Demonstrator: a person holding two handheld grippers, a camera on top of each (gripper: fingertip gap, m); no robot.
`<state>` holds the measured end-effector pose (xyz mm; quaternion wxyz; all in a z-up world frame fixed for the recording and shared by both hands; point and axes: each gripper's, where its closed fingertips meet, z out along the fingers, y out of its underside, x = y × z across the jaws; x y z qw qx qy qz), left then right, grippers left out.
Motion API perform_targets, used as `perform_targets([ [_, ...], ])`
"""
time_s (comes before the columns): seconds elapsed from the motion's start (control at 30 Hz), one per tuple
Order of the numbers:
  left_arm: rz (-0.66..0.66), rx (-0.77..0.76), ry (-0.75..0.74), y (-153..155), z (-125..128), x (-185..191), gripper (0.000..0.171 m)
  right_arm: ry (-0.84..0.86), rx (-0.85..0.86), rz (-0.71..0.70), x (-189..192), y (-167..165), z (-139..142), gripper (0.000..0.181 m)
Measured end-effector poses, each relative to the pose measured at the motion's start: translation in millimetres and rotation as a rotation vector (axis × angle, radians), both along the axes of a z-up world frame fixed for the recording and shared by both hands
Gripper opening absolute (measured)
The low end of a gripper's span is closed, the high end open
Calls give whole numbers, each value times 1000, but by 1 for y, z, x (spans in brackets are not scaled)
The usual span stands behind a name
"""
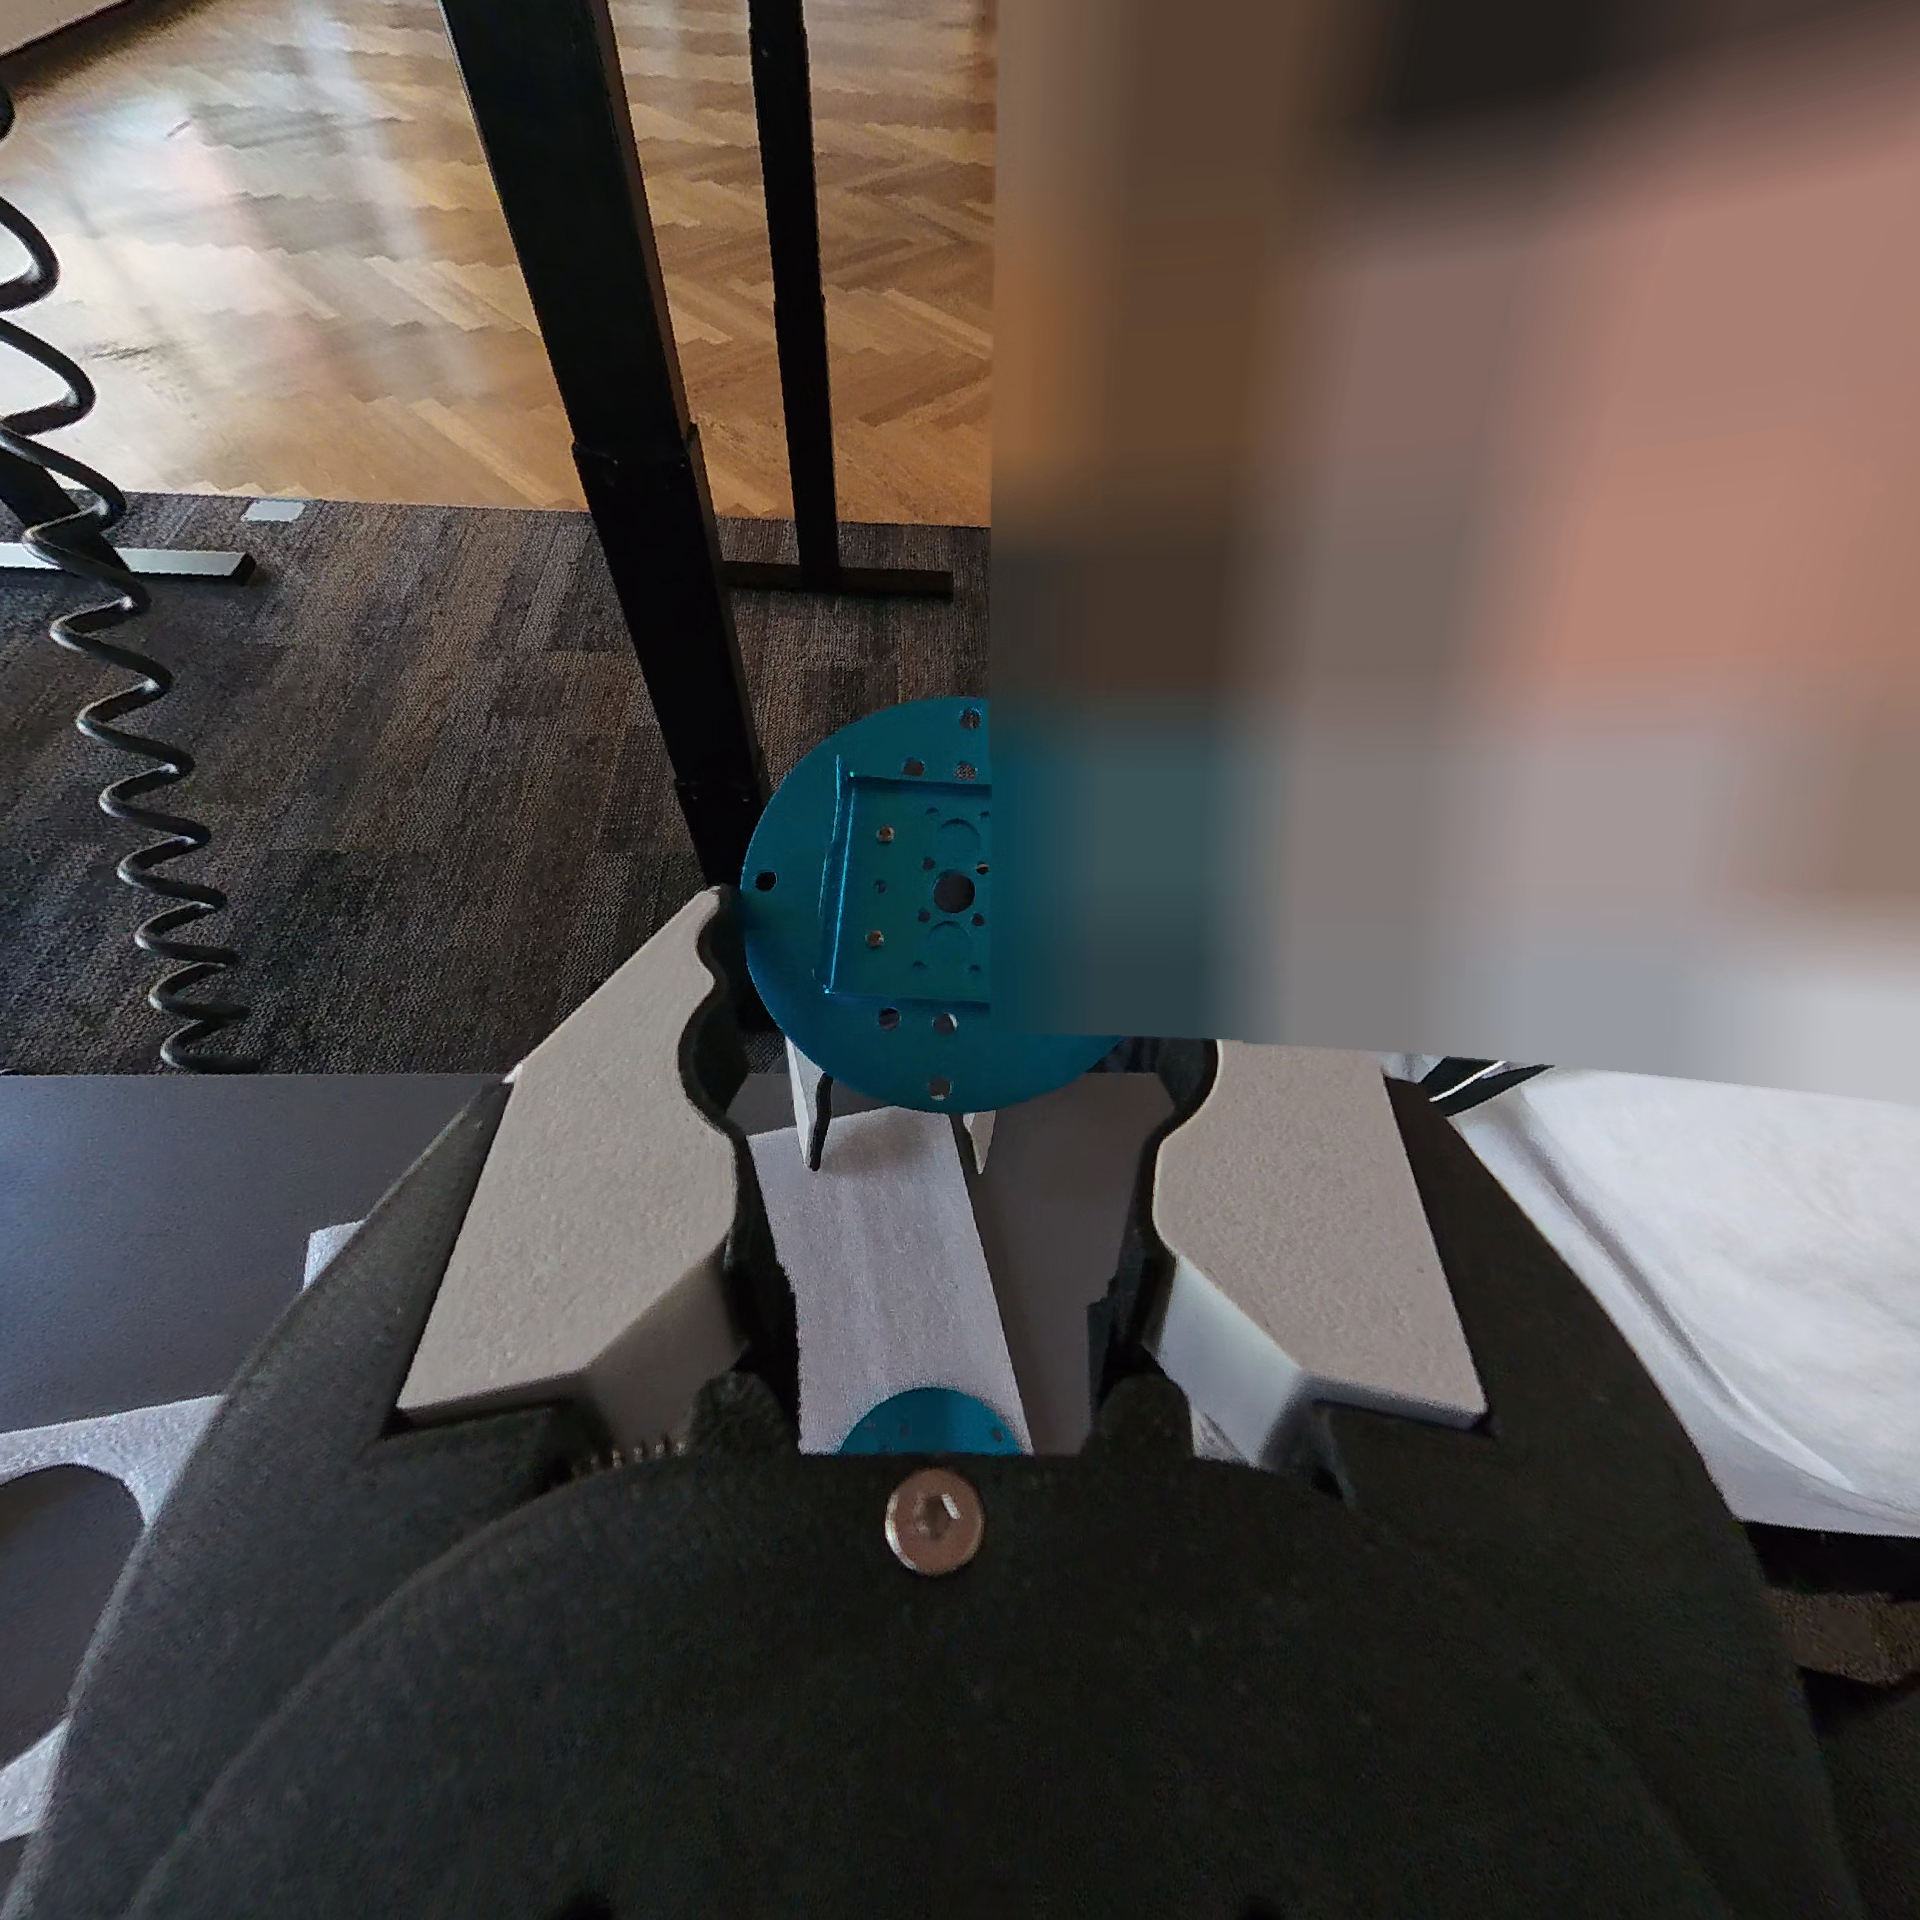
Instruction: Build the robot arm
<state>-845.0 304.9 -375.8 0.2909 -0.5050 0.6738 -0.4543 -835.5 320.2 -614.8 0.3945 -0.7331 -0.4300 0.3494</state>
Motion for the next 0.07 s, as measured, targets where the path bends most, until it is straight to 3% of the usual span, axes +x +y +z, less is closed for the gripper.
perform_targets([
  [0.03,-3,-3,-1,-1,-1,1,80,-5,1,2,0,0,0,72],
  [0.07,-7,-10,-2,-2,-2,1,80,-9,1,3,0,-1,0,72],
])
